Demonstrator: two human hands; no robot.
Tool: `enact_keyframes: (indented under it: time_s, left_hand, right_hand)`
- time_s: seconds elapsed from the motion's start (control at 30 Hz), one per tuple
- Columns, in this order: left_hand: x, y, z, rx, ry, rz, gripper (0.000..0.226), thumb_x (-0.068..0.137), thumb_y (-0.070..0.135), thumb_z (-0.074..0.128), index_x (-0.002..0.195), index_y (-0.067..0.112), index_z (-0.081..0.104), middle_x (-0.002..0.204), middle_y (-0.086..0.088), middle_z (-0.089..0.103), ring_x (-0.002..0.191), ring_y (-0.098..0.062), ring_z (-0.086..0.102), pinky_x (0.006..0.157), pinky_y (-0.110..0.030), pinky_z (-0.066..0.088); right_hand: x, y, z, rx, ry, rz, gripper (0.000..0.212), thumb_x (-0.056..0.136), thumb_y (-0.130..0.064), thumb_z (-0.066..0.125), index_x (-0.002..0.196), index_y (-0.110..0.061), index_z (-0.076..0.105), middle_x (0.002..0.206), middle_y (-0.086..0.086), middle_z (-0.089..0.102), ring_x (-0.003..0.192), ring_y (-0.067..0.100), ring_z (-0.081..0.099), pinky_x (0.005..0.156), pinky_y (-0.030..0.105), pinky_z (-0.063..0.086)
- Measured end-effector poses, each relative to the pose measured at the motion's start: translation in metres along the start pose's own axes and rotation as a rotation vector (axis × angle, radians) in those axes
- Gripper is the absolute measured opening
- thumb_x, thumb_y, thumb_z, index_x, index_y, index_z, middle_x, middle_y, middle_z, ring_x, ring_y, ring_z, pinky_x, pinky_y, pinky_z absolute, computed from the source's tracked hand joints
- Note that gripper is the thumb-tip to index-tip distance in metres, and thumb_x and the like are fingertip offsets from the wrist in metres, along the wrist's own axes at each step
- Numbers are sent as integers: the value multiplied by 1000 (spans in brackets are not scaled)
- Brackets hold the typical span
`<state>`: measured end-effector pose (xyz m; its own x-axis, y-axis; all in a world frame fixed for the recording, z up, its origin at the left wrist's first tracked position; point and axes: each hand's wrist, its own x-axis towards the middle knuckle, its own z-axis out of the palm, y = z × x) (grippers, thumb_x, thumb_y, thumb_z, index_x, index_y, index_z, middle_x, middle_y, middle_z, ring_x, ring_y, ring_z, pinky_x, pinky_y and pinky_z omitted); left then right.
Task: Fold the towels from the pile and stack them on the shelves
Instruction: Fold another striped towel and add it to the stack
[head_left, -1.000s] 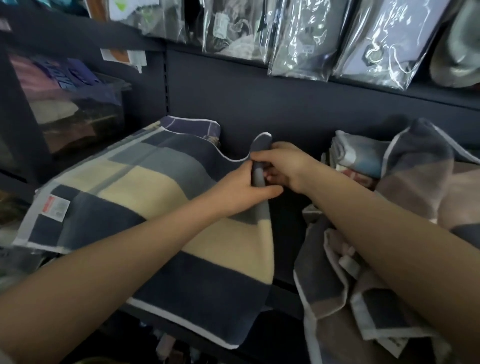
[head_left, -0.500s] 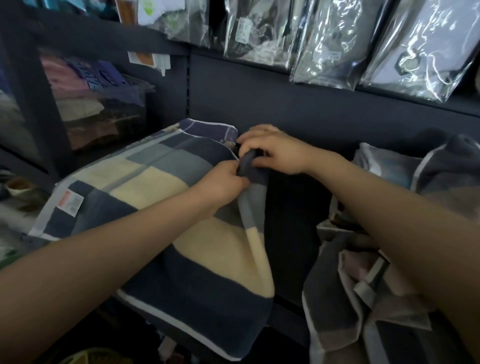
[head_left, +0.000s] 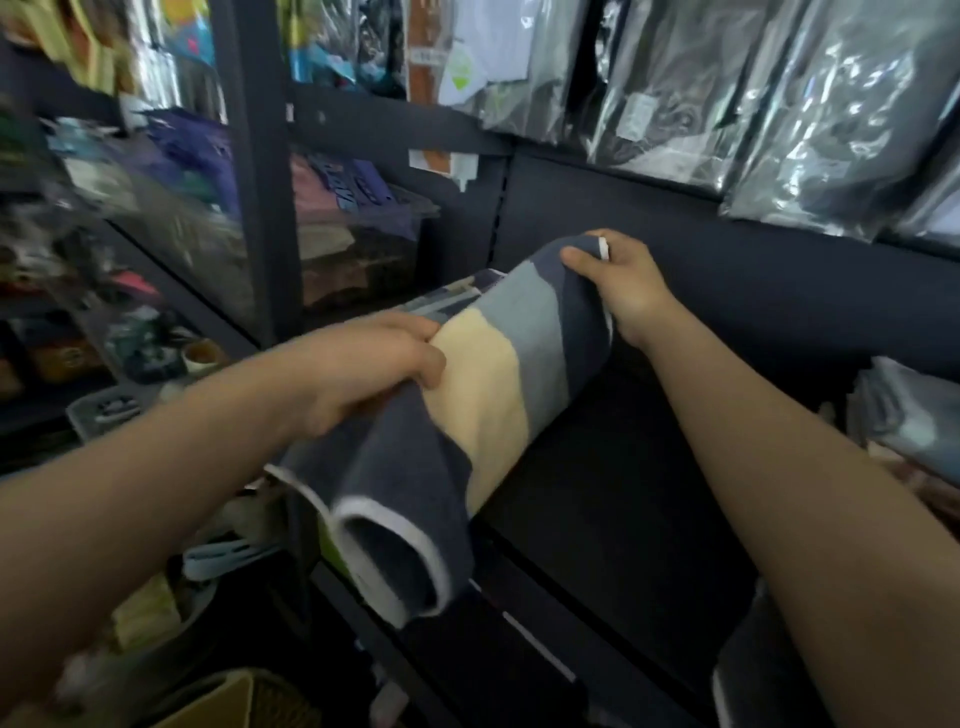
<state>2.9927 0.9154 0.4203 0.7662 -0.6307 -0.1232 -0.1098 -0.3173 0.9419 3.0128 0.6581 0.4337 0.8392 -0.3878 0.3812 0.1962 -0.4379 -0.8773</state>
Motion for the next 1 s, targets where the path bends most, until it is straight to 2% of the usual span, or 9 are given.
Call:
enact_keyframes:
  time_s: [0.17,0.3,0.37,0.43,0.57,0.73,0.8,0.9,1.0]
  left_hand:
    - [-7,-26,-54,112,147,-69,34,79,-9,39,80,11,67,74,-7,66,71,-20,60,62,-28,48]
    - [-7,-50,-42,307,230,-157,16,94,25,48,90,18,62,88,4,61,86,-16,55,78,-30,42]
    - [-9,-54,-34,377,255,-79,29,90,45,50,96,18,60,92,5,61,86,-13,58,74,-27,43]
    - [-12,-54,-34,402,233,-5,28,84,46,58,93,19,61,89,4,63,81,-10,60,71,-25,47]
    - [-21,-37,-45,-67,146,62,20,81,29,63,96,16,69,90,-4,73,82,-18,69,74,-28,56]
    - [-17,-29,-72,-325,187,130,24,73,31,62,85,14,74,86,-8,73,77,-20,68,70,-26,55]
    - [-6,-36,-85,-63,335,96,19,83,30,61,80,17,74,81,-3,73,75,-16,67,68,-25,53]
    - [12,-58,-97,673,421,77,29,92,35,50,91,12,69,89,-2,68,82,-16,61,66,-27,42]
    - [22,-78,-92,848,338,19,30,95,36,44,93,11,61,92,-7,63,81,-19,56,66,-29,38]
  right_hand:
    - [19,12,39,-62,36,48,14,90,-17,59,101,-7,60,90,2,63,81,10,60,68,20,49]
    - [25,35,65,-326,-167,112,25,91,-22,57,108,-3,57,108,13,62,102,27,58,87,37,45]
    - [25,39,68,-473,-201,95,31,92,-26,54,116,-6,56,117,11,59,108,28,55,92,39,44]
    - [31,39,68,-546,-220,71,31,94,-25,50,117,-6,55,121,12,58,110,29,53,94,38,42]
    - [50,27,61,-632,-220,13,19,98,-21,35,101,-8,49,115,14,54,100,26,50,81,34,38]
    - [66,7,66,-562,-82,-89,17,100,-23,31,96,-10,41,97,14,50,86,25,47,70,34,34]
    - [67,12,78,-561,-68,-78,17,100,-23,31,96,-9,39,99,17,52,87,28,48,69,33,33]
    - [64,35,97,-625,-109,-31,24,100,-18,35,105,2,46,112,28,54,100,37,51,73,36,33]
    - [63,52,106,-721,-193,-2,26,99,-21,38,107,1,50,121,27,53,111,37,50,84,36,36]
